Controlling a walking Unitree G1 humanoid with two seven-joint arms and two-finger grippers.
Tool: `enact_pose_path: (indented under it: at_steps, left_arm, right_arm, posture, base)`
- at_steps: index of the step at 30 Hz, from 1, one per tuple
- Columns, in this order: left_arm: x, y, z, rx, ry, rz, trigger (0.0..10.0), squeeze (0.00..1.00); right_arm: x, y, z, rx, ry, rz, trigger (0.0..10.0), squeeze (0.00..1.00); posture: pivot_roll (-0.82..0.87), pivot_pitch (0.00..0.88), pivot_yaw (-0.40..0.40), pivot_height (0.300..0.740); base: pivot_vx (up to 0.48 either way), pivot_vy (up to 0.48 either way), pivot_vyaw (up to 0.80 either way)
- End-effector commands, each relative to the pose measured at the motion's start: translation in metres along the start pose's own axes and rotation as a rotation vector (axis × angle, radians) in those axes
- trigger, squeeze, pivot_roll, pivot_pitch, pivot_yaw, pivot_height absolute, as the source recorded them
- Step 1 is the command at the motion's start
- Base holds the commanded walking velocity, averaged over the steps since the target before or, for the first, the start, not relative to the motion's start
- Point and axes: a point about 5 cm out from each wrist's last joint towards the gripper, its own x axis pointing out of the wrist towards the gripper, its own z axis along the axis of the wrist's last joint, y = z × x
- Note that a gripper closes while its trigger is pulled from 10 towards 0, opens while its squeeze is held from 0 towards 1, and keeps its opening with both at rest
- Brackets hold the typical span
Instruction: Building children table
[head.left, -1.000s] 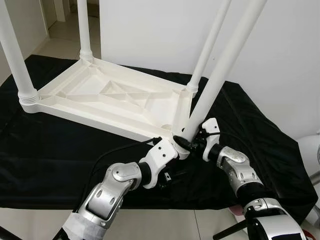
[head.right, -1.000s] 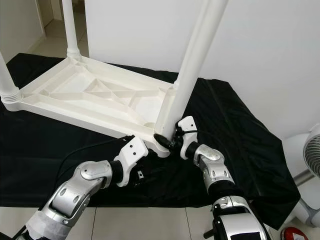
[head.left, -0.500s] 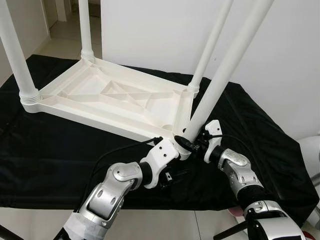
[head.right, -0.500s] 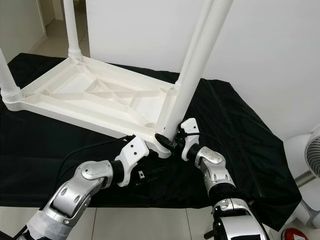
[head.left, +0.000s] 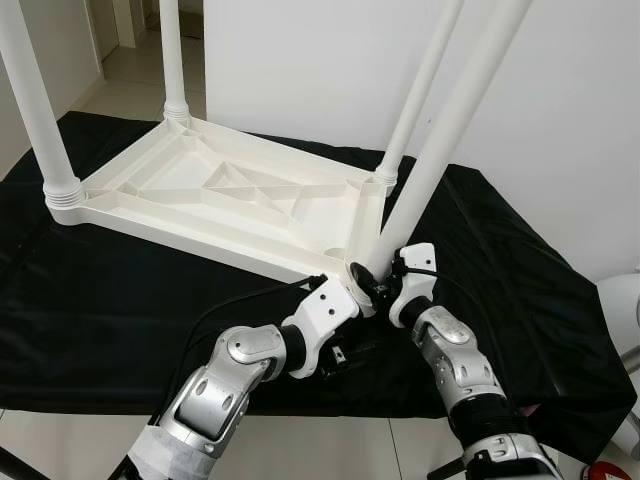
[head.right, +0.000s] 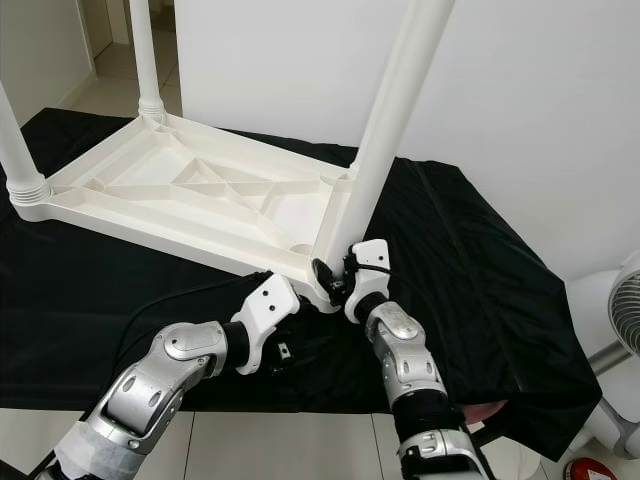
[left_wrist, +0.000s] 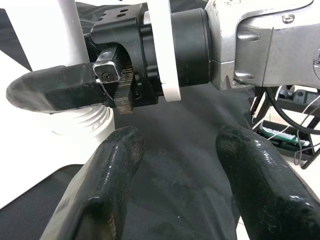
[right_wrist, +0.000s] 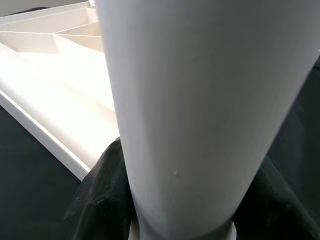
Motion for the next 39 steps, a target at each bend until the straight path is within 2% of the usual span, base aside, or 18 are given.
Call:
enact_pose_path:
  at_steps: [1, 2, 3, 5, 6, 9, 17, 18, 22, 28, 29, 31, 34, 39]
  left_arm:
    - [0.003, -0.003, 0.000, -0.006, 0.002, 0.026, 10.0, 0.00]
    - [0.003, -0.003, 0.000, -0.007, 0.003, 0.025, 10.0, 0.00]
    - [0.003, -0.004, 0.000, -0.010, 0.004, 0.023, 10.0, 0.00]
    - [0.003, -0.004, 0.000, -0.010, 0.004, 0.023, 10.0, 0.00]
    - [0.003, -0.005, 0.000, -0.011, 0.004, 0.024, 10.0, 0.00]
    - [0.004, -0.005, 0.000, -0.013, 0.002, 0.027, 10.0, 0.00]
    - [0.004, -0.006, 0.000, -0.014, 0.002, 0.025, 10.0, 0.00]
    - [0.004, -0.006, 0.000, -0.013, 0.003, 0.026, 10.0, 0.00]
    - [0.004, -0.006, 0.000, -0.011, 0.002, 0.026, 10.0, 0.00]
    - [0.005, -0.006, -0.001, -0.011, 0.002, 0.025, 10.0, 0.00]
    - [0.005, -0.006, -0.001, -0.011, 0.002, 0.024, 10.0, 0.00]
    - [0.005, -0.006, -0.001, -0.011, 0.003, 0.023, 10.0, 0.00]
    - [0.005, -0.006, 0.000, -0.011, 0.003, 0.021, 10.0, 0.00]
    - [0.004, -0.005, 0.000, -0.006, 0.006, 0.018, 10.0, 0.00]
  right_arm:
    - [-0.005, -0.009, -0.009, -0.003, 0.059, -0.103, 10.0, 0.00]
    - [-0.007, -0.003, -0.010, 0.014, 0.065, -0.189, 10.0, 0.00]
    - [-0.012, 0.007, -0.012, 0.044, 0.072, -0.348, 10.0, 0.00]
    - [-0.012, 0.007, -0.012, 0.044, 0.072, -0.348, 10.0, 0.00]
    - [-0.014, 0.011, -0.012, 0.057, 0.073, -0.391, 10.0, 0.00]
    - [-0.015, 0.024, -0.010, 0.068, 0.071, -0.403, 10.0, 0.00]
    - [-0.017, 0.023, -0.006, 0.063, 0.071, -0.381, 10.0, 0.03]
    - [-0.018, 0.022, -0.004, 0.072, 0.064, -0.376, 10.0, 1.00]
    - [-0.022, 0.020, -0.001, 0.082, 0.041, -0.347, 10.0, 1.00]
    - [-0.030, 0.006, 0.001, 0.077, 0.035, -0.288, 10.0, 1.00]
    - [-0.033, -0.002, 0.001, 0.075, 0.032, -0.245, 10.0, 0.00]
    - [-0.034, -0.008, 0.001, 0.074, 0.029, -0.214, 10.0, 0.00]
    - [-0.036, -0.015, 0.005, 0.014, 0.015, -0.153, 10.0, 0.00]
    - [-0.032, -0.022, 0.014, -0.069, 0.017, 0.044, 10.0, 0.00]
  posture:
    - [0.01, 0.000, -0.154, 0.740]
    - [0.01, 0.000, -0.154, 0.740]
    - [0.02, 0.000, -0.165, 0.740]
    - [0.02, 0.000, -0.165, 0.740]
    - [0.02, 0.000, -0.165, 0.740]
    - [0.03, 0.000, -0.172, 0.740]
    - [0.03, 0.000, -0.176, 0.740]
    - [0.03, 0.000, -0.178, 0.740]
    - [0.03, 0.000, -0.179, 0.740]
    - [0.03, 0.000, -0.179, 0.740]
    - [0.02, 0.000, -0.175, 0.740]
    - [0.02, 0.000, -0.175, 0.740]
    - [0.03, 0.000, -0.173, 0.740]
    - [0.02, 0.000, -0.168, 0.740]
  base:
    - [0.000, 0.000, 0.00]
    - [0.000, 0.000, 0.00]
    - [0.000, 0.000, 0.00]
    - [0.000, 0.000, 0.00]
    - [0.000, 0.000, 0.00]
    - [0.000, 0.000, 0.00]
    - [0.000, 0.000, 0.00]
    - [0.000, 0.000, 0.00]
    - [0.000, 0.000, 0.00]
    - [0.000, 0.000, 0.00]
    - [0.000, 0.000, 0.00]
    - [0.000, 0.000, 0.00]
    - [0.000, 0.000, 0.00]
    - [0.000, 0.000, 0.00]
